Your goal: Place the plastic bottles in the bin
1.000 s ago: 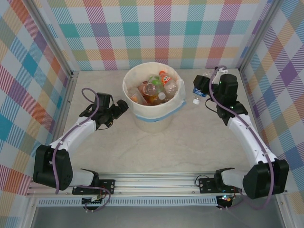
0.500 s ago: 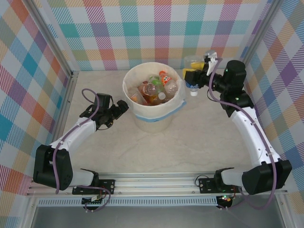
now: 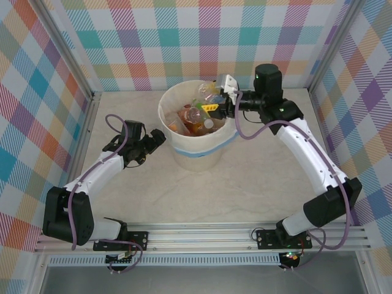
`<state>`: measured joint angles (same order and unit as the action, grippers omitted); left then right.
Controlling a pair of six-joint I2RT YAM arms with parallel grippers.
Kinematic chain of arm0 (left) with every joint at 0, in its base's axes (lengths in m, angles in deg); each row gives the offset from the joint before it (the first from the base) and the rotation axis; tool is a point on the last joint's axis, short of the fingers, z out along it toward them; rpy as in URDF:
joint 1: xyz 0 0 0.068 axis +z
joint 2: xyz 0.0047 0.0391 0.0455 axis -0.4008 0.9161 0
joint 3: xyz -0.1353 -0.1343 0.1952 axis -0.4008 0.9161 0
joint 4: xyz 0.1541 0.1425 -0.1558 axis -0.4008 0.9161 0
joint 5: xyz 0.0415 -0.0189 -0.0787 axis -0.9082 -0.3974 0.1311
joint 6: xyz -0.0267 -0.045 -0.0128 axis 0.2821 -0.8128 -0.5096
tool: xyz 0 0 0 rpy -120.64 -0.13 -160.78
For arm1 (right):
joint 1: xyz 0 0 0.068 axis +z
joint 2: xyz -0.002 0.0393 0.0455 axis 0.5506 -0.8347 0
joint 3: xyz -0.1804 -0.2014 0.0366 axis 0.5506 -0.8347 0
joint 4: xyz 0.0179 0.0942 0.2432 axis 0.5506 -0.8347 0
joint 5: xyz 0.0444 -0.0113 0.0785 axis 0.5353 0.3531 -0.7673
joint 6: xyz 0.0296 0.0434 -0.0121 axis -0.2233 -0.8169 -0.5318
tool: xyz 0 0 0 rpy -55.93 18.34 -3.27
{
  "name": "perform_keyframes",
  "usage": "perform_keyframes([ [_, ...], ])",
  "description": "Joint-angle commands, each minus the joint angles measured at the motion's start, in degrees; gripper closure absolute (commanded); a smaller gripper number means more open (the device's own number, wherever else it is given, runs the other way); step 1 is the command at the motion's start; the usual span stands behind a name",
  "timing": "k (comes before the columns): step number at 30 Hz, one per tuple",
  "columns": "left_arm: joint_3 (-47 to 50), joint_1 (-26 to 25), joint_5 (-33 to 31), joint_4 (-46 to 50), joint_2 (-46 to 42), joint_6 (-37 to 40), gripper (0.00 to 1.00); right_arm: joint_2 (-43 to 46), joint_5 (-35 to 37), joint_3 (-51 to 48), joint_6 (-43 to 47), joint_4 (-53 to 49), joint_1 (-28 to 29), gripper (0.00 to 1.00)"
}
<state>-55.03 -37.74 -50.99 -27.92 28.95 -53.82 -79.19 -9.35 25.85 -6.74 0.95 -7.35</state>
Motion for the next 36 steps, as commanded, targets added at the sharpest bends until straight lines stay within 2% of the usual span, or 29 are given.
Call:
perform_keyframes([
  [1, 0.49, 0.35, 1.68, -0.10, -2.03, 0.51, 0.00, -3.24, -3.20, 4.43, 9.56, -8.33, 2.48, 0.69],
  [10, 1.12, 0.39, 1.01, -0.02, -2.48, 0.48, 0.00, -9.06, 3.66, 9.80, 12.03, -18.25, 8.01, 0.62],
  [12, 1.18, 0.39, 1.22, -0.20, -2.33, 0.37, 0.00, -10.27, 8.32, 10.14, 13.76, -20.63, 9.04, 0.54],
  [14, 1.08, 0.39, 1.35, -0.17, -2.19, 0.34, 0.00, -11.77, 9.87, 12.16, 14.00, -24.35, 9.31, 0.42],
  [17, 0.79, 0.40, 1.24, 0.36, -2.33, 0.70, 0.00, -12.99, 9.10, 16.48, 12.46, -29.80, 9.27, 0.29],
  [20, 0.87, 0.56, 0.80, 0.66, -2.53, 1.00, 0.00, -12.19, 7.97, 18.41, 11.85, -31.99, 9.36, 0.21],
  [22, 1.00, 0.62, 0.80, 0.61, -2.52, 0.93, 0.00, -11.01, 7.20, 18.13, 11.60, -31.93, 9.33, 0.17],
  [25, 0.97, 0.75, 0.96, 0.40, -2.29, 1.00, 0.00, -9.20, 4.87, 16.60, 9.99, -30.10, 9.33, 0.15],
  [28, 0.93, 0.84, 1.30, 0.33, -2.22, 0.76, 0.00, -7.83, 5.77, 14.45, 4.54, -25.26, 9.36, 0.19],
  [30, 0.91, 0.83, 1.86, 0.11, -2.24, 0.51, 0.00, -7.40, 9.54, 12.51, 2.28, -22.58, 9.37, 0.26],
  [32, 0.88, 0.75, 2.91, -0.54, -2.21, 0.03, 0.00, -5.79, 12.89, 8.81, 0.06, -18.36, 9.31, 0.27],
  [36, 0.54, 0.17, 4.58, -1.29, -1.62, -0.75, 0.00, 1.91, 13.34, -1.19, -8.77, -7.63, 9.22, 0.18],
])
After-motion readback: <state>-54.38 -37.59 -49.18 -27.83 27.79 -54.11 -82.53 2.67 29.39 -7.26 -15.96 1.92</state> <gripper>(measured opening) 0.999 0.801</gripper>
